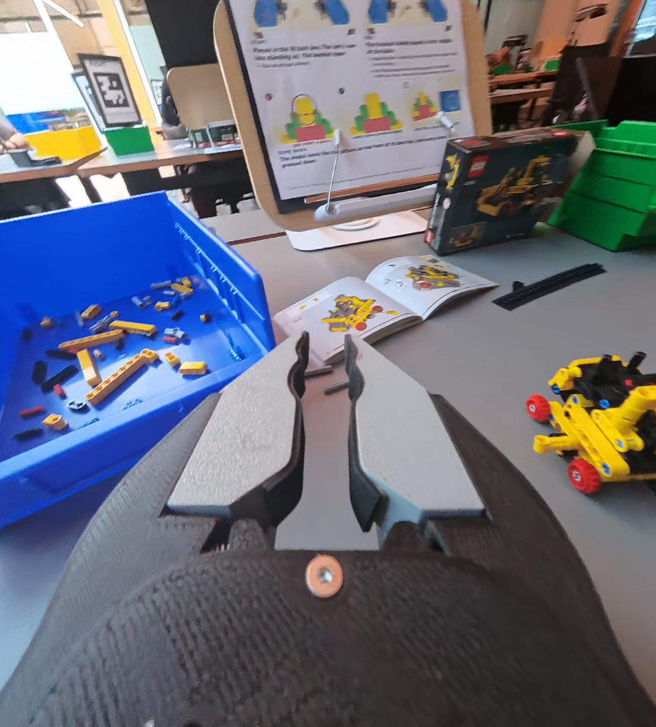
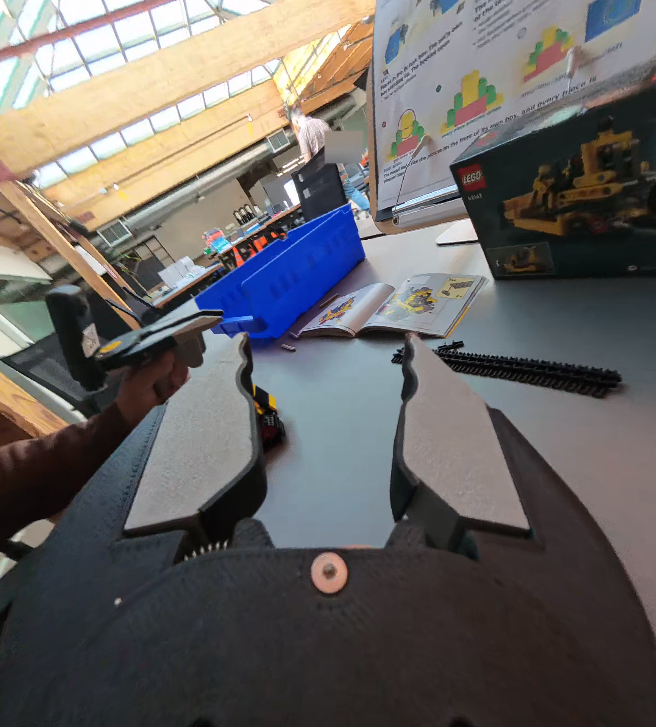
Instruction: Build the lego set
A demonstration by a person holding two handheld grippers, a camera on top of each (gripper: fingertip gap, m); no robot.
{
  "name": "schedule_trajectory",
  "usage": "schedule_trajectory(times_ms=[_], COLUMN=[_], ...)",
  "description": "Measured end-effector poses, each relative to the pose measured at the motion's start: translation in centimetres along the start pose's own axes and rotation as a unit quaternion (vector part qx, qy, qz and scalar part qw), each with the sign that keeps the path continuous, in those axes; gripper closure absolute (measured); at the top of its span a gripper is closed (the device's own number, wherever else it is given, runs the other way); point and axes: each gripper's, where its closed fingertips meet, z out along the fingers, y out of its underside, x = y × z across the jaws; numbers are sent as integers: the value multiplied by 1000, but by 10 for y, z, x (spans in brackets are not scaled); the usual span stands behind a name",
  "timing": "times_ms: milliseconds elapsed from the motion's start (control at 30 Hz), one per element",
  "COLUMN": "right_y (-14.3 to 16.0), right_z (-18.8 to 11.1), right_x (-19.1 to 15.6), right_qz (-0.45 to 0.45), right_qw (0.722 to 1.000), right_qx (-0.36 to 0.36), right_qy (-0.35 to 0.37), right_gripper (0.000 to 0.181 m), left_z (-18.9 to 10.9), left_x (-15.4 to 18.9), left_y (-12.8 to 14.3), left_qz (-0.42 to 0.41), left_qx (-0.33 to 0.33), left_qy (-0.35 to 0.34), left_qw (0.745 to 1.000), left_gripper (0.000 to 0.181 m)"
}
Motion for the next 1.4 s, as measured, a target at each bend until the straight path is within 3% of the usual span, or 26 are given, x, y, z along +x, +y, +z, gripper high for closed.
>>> schedule_trajectory(times_ms=[133, 367, 433, 500, 633, 1067, 1267, 1400], right_y=[-1, 24, 22, 23, 40, 36, 40, 32], right_z=[5, 36, 43, 49, 59, 57, 58, 52], right_x=[6, 1, 9, 20, 25, 21, 27, 36], right_qz=[45, -5, -70, -144, -213, -280, -273, -224], right_qw=[999, 993, 991, 980, 956, 938, 935, 949], right_qx=[-2, -113, -117, -125, -182, -163, -180, -164], right_qy=[-21, -46, -5, 55, 92, 125, 134, 149], right_gripper=[106, 117, 128, 121, 121, 130, 119, 108], left_z=[2, 8, 8, 7, 6, 0, 3, 5], left_x=[-3, -5, -5, -6, -6, -10, -6, -3], left_y=[7, 16, 15, 14, 14, 8, 12, 16], left_qz=[5, -11, -12, -13, -11, -11, 5, 22], left_qx=[-26, -57, -57, -51, -51, -29, -44, -57], left_qy=[-21, -18, -15, -16, -19, -34, -33, -33], left_qw=[999, 998, 998, 998, 998, 999, 998, 998], left_gripper=[163, 159, 160, 160, 161, 164, 162, 162])
